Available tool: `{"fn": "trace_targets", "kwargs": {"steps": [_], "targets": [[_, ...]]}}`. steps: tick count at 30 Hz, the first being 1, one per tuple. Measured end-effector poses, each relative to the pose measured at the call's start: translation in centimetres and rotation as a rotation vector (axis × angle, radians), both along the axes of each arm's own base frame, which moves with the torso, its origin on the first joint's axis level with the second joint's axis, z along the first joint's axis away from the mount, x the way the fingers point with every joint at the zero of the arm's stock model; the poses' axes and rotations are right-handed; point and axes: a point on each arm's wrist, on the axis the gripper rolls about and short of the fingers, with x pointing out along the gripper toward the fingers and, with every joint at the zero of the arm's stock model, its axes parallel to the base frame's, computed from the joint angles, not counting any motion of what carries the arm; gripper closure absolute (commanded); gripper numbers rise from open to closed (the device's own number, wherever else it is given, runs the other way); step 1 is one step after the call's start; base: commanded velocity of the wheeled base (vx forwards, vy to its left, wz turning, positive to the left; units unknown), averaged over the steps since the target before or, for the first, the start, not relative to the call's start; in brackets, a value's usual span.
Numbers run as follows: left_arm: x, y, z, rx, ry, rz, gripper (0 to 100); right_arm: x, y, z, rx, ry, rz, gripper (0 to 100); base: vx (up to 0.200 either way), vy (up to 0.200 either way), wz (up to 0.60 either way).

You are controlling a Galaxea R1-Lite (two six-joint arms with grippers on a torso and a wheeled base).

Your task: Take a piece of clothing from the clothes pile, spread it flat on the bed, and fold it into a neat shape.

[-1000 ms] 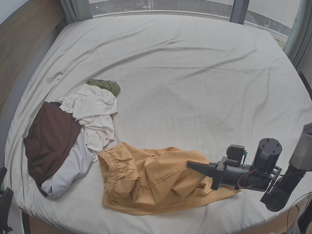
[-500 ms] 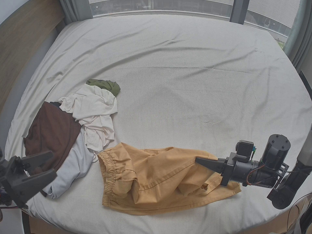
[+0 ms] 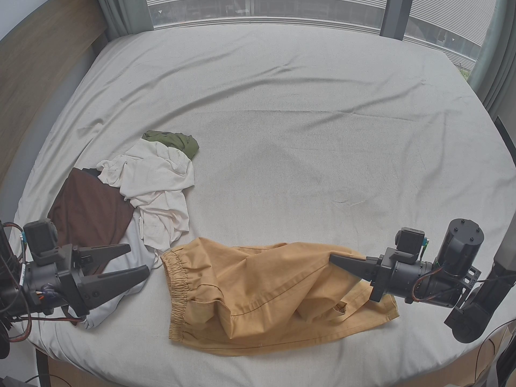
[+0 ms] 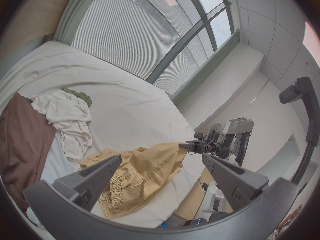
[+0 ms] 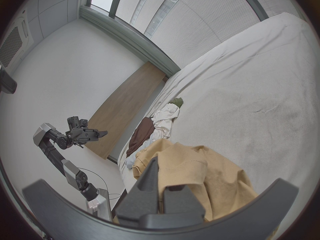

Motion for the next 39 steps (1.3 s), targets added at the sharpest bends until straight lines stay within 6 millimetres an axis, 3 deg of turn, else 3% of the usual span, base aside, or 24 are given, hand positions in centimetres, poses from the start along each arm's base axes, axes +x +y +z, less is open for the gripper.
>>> {"fn": "trace_targets", "kwargs": {"steps": [24,39], "targets": [[3.1,-0.6,-7.5,0.073,0.224,0.015,0,0.1,-0.1,0.1,-0.019,-0.036,-0.008,100,0.000,0.000,0.00],[3.9,-0.8,-9.6,0.131,0.253,-0.012,0,-0.2,-0.2,1.3,0.002,-0.076,-0.010,100,0.000,0.000,0.00]]}}
